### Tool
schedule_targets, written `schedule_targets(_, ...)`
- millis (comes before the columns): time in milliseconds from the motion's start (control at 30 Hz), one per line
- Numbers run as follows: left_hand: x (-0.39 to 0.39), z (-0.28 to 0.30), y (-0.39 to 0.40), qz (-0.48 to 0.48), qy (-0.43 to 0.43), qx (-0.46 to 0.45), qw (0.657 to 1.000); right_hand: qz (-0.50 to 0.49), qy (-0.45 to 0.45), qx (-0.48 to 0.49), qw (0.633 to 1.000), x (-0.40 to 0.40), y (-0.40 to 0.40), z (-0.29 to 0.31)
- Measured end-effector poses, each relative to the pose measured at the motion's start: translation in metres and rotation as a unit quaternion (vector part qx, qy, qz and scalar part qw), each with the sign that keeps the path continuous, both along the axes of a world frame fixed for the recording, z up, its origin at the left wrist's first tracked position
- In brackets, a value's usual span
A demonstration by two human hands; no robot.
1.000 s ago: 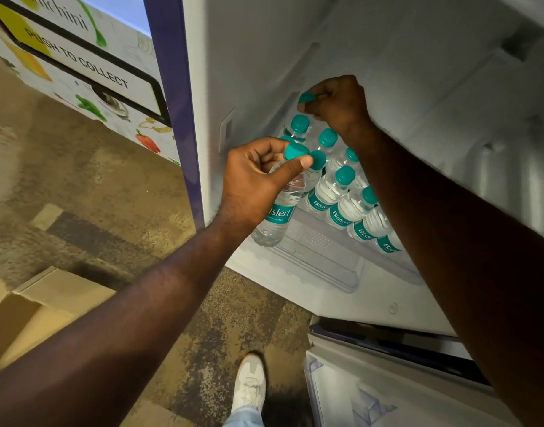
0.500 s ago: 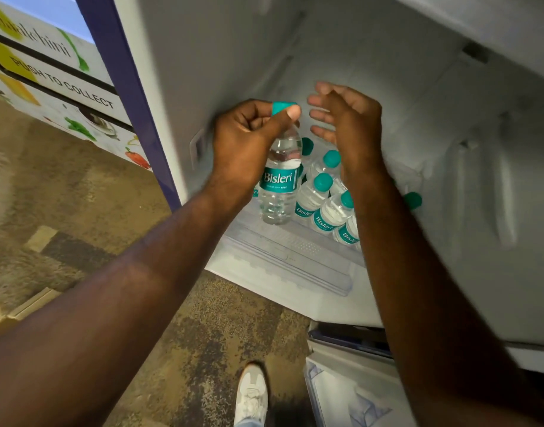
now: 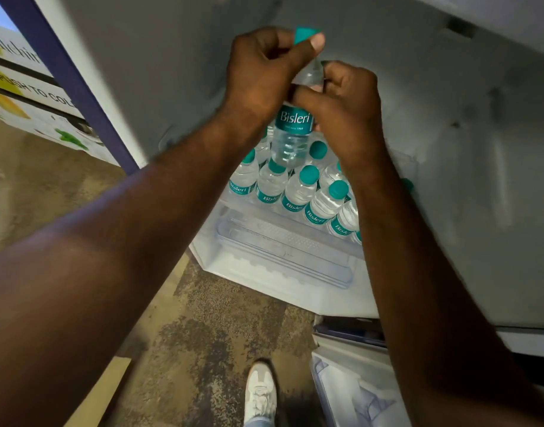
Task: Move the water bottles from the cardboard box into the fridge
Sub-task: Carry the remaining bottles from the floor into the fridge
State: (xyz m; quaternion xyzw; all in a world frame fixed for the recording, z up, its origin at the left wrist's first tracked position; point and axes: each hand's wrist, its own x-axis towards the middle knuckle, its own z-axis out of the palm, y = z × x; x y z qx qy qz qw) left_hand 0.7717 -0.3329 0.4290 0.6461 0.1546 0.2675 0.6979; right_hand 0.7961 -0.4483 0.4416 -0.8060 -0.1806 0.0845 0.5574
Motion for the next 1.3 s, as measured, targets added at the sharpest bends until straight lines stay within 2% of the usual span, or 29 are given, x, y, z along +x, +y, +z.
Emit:
schedule_targets(67,0.002,-0.015,0.001,-0.015,0.015,0.071,0.997,-0.057,-0.036,-0.015,0.998,0.009,0.001,-0.007)
schedule_targets(133,-0.003,-0.034,0.006,-0.024,0.110,0.192,0.975,-0.105,-0.031,0.005,0.994,0.019,-0.002,-0.015)
schedule_targets(167,-0.007,-0.044,0.009,-0.030,0.171,0.275,0.946,-0.123,-0.021,0.017,0.992,0.024,-0.004,-0.019)
schedule_targets(267,-0.017,-0.062,0.018,-0.072,0.289,0.492,0.818,-0.156,-0.004,0.031,0.987,0.043,-0.009,-0.031)
schedule_targets(333,-0.019,-0.070,0.022,-0.098,0.319,0.546,0.768,-0.168,0.006,0.033,0.985,0.054,-0.008,-0.039)
schedule_targets(467,-0.019,-0.087,0.022,-0.122,0.373,0.585,0.710,-0.159,0.026,-0.012,0.987,0.072,0.001,-0.053)
schedule_targets(633,-0.022,-0.088,0.018,-0.104,0.353,0.613,0.699,-0.103,0.006,-0.139,0.985,0.079,0.017,-0.068)
schedule_targets(833,-0.020,-0.091,0.020,-0.114,0.357,0.647,0.664,-0.038,0.000,-0.268,0.963,0.080,0.033,-0.083)
schedule_targets(1100,-0.020,-0.093,0.021,-0.117,0.366,0.672,0.633,-0.014,0.039,-0.331,0.943,0.083,0.045,-0.093)
schedule_targets(1300,-0.017,-0.093,0.023,-0.122,0.371,0.675,0.625,-0.002,0.059,-0.353,0.934,0.085,0.048,-0.095)
